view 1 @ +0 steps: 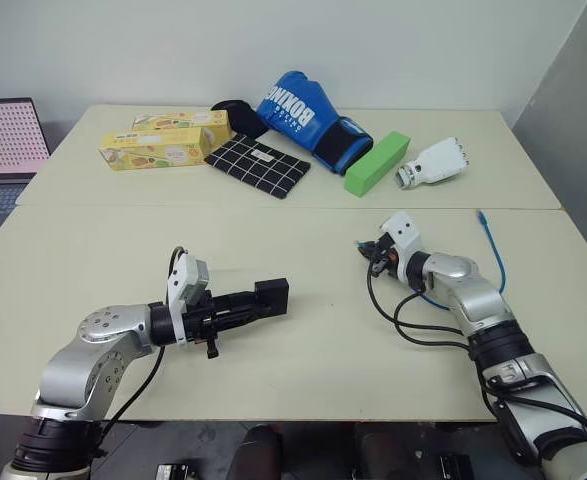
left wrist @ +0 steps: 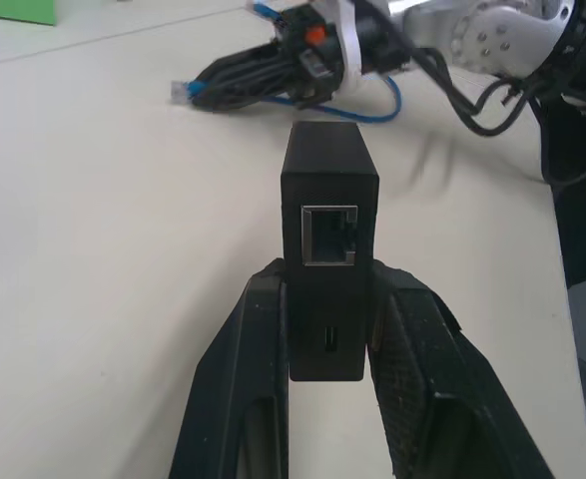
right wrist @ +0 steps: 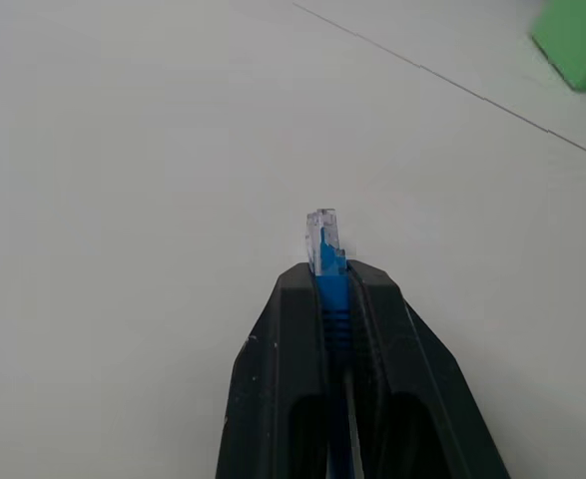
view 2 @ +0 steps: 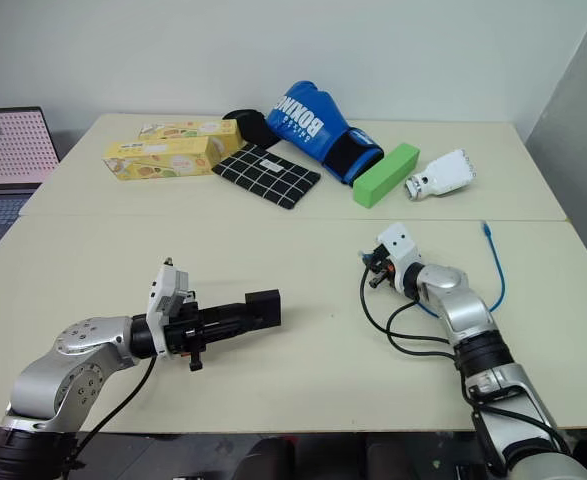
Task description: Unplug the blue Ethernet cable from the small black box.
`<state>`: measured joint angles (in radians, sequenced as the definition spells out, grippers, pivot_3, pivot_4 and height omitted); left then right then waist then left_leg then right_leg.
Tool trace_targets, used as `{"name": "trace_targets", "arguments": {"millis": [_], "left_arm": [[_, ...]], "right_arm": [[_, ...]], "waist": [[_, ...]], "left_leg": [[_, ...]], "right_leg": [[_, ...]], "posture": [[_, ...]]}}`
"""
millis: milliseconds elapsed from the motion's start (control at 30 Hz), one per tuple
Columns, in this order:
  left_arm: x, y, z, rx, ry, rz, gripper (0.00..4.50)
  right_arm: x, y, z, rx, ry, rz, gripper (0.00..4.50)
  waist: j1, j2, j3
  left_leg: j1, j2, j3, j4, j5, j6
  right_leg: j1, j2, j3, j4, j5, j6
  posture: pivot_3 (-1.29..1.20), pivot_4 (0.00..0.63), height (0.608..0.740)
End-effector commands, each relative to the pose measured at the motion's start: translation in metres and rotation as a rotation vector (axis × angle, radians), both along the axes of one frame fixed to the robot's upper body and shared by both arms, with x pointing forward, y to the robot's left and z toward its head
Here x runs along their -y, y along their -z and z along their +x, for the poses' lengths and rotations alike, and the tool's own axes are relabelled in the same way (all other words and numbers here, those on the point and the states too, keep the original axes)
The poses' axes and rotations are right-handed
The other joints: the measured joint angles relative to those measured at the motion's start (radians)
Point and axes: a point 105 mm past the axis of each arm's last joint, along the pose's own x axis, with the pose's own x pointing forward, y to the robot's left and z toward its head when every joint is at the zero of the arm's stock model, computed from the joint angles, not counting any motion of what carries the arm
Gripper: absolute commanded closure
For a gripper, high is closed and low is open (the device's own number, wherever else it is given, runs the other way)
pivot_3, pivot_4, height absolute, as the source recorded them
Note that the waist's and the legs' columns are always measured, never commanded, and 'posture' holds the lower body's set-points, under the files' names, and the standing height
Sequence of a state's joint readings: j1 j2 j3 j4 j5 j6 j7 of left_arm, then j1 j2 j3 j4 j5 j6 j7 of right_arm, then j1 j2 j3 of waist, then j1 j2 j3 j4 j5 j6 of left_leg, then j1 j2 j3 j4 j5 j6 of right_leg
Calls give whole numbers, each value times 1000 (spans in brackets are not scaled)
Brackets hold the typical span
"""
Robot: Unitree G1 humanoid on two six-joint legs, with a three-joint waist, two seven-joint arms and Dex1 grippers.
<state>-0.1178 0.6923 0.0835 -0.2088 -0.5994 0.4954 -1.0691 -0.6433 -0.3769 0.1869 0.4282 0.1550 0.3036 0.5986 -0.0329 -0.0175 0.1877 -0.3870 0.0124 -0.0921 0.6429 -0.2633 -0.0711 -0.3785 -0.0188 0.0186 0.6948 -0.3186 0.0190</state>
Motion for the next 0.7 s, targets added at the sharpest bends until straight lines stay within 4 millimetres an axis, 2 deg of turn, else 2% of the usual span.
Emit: {"name": "trace_targets", "arguments": {"millis": [33, 167, 267, 333, 500, 567, 633, 700], "left_arm": [[0, -13, 7, 71, -58, -12, 3737], [-14, -17, 30, 179, -244, 1, 3737], [-28, -28, 50, 327, -409, -10, 3737], [-36, -33, 57, 382, -484, -31, 3737], [-57, -26, 68, 467, -649, -18, 3737], [-75, -18, 73, 524, -768, 16, 3737], [-95, -8, 79, 538, -900, 48, 3737], [-103, -1, 83, 520, -964, 28, 3737]], "right_arm": [[2, -10, 2, 5, -6, 37, 3233], [0, -25, -9, 28, -78, 62, 2210], [-6, -45, -24, 102, -191, 41, 1437], [-11, -57, -36, 147, -271, 19, 1079], [-37, -80, -74, 166, -503, 21, 1079], [-57, -91, -85, 191, -570, 20, 1079], [-72, -100, -90, 204, -598, 20, 1079], [-78, -102, -91, 202, -610, 13, 1079]], "waist": [[0, 0, 0], [1, 0, 0], [2, 0, 0], [3, 0, 0], [-1, 0, 0], [-2, 0, 0], [-2, 0, 0], [1, 0, 0]], "left_leg": [[0, 0, 0, 0, 0, 0], [0, 0, 0, 1, 0, 0], [0, 0, -1, 1, 0, 0], [-1, 0, -1, 1, 0, 0], [-2, 0, -1, 1, 0, 0], [-2, 0, -1, 1, 0, 0], [-1, 0, -1, 1, 0, 0], [-2, 0, -2, 2, 0, 0]], "right_leg": [[0, 0, 0, 0, 0, 0], [0, 0, 0, 1, 0, 0], [0, 0, -1, 1, 0, 0], [0, 0, -1, 1, 0, 0], [-1, -1, -1, 1, 0, 0], [-1, 0, -1, 1, 0, 0], [-2, 0, -1, 2, 0, 0], [-2, 0, -2, 2, 0, 0]], "posture": [[0, 150, 740], [0, 150, 740], [0, 150, 740], [0, 150, 740], [0, 150, 740], [0, 150, 740], [0, 150, 740], [0, 150, 740]]}}
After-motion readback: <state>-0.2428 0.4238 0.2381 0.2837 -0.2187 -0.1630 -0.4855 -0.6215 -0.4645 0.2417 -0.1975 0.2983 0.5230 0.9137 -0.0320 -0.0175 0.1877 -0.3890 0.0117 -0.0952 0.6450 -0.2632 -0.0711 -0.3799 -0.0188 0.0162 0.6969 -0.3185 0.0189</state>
